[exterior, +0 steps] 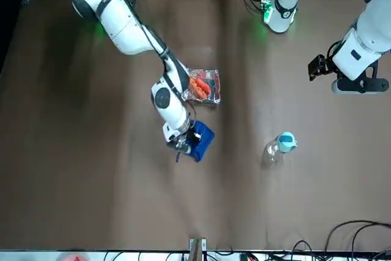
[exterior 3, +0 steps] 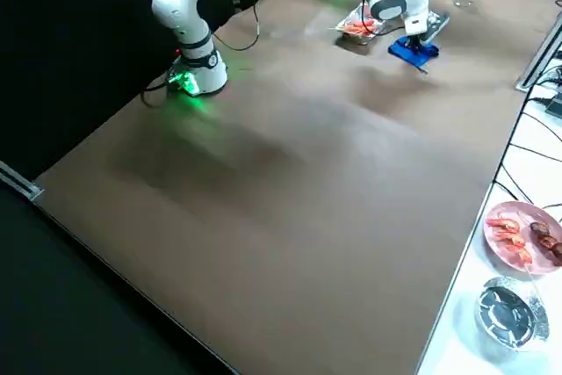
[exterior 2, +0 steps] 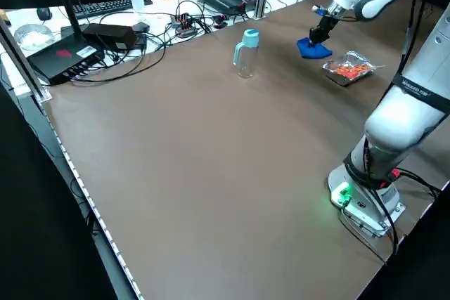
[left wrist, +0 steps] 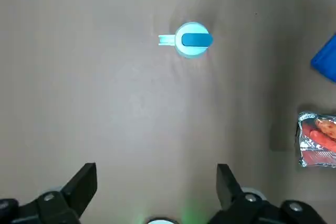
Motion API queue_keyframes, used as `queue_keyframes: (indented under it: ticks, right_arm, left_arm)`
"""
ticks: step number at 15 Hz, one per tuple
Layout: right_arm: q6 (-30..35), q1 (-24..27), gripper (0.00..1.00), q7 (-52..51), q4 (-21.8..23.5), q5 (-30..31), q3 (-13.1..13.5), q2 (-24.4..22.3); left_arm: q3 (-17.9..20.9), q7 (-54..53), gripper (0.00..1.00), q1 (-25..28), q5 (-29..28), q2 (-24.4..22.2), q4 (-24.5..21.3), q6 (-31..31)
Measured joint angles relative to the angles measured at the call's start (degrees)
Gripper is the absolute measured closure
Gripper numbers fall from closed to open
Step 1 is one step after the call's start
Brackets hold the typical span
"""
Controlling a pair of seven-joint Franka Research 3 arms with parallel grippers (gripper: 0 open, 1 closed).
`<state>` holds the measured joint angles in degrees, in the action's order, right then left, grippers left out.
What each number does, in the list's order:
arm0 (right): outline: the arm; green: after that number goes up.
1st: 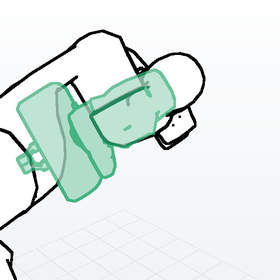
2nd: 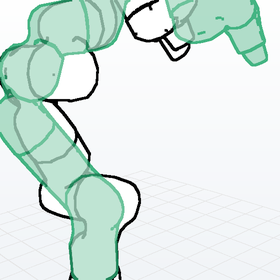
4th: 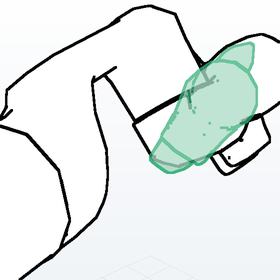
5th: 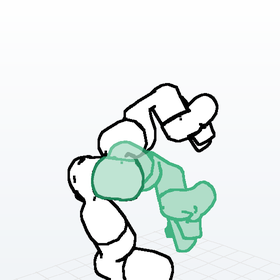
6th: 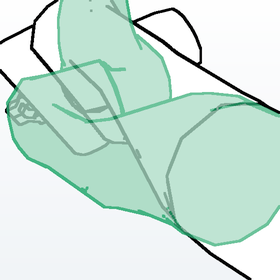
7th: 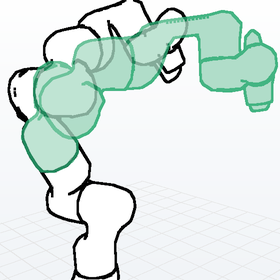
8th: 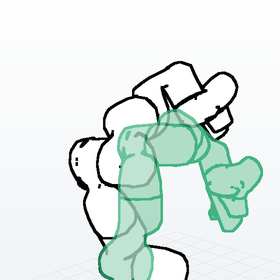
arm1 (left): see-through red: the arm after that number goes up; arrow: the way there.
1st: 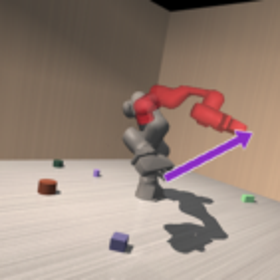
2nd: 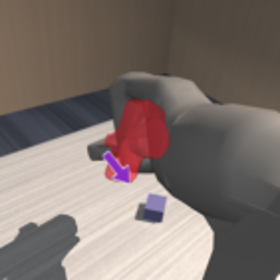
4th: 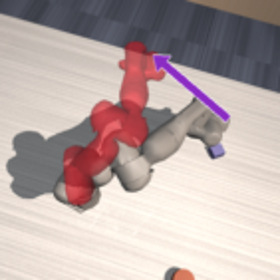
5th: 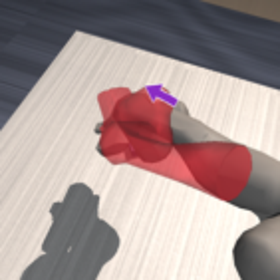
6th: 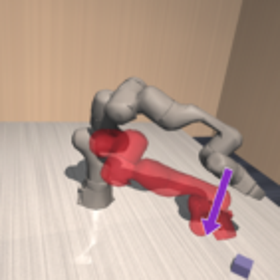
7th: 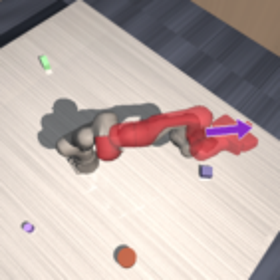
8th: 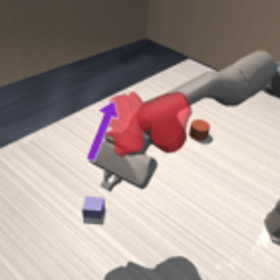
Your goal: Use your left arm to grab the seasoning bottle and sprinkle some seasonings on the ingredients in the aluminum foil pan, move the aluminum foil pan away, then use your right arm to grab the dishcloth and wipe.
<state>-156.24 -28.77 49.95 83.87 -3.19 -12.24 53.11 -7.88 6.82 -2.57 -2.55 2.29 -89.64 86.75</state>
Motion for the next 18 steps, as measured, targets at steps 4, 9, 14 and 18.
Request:
queue_keyframes:
  ticks: [4, 9, 14, 18]
  right_arm:
    - [12.61, 7.12, 0.93, -5.87, -0.62, -0.01, -3.2, -2.12]
    - [25.03, 14.1, 0.93, -10.11, -1.07, -0.02, -7.76, -5.23]
    - [40.17, 25.23, 0.93, -16.03, -2.23, -0.05, -13.75, -8.2]
    - [49.79, 34.13, 0.93, -20.69, -3.39, 0.31, -18.12, -8.58]
  left_arm:
    - [0.08, 0.0, 0.0, 0.09, 0.0, 0.0, -0.01, 0.0]
    - [0.63, -0.06, 0.0, 0.23, -0.01, 0.0, -0.01, 0.0]
    - [0.74, -0.07, 0.0, 0.69, -0.05, 0.0, -0.07, 0.0]
    - [0.76, -0.24, 0.0, 1.86, -0.06, 0.06, -0.36, 0.0]
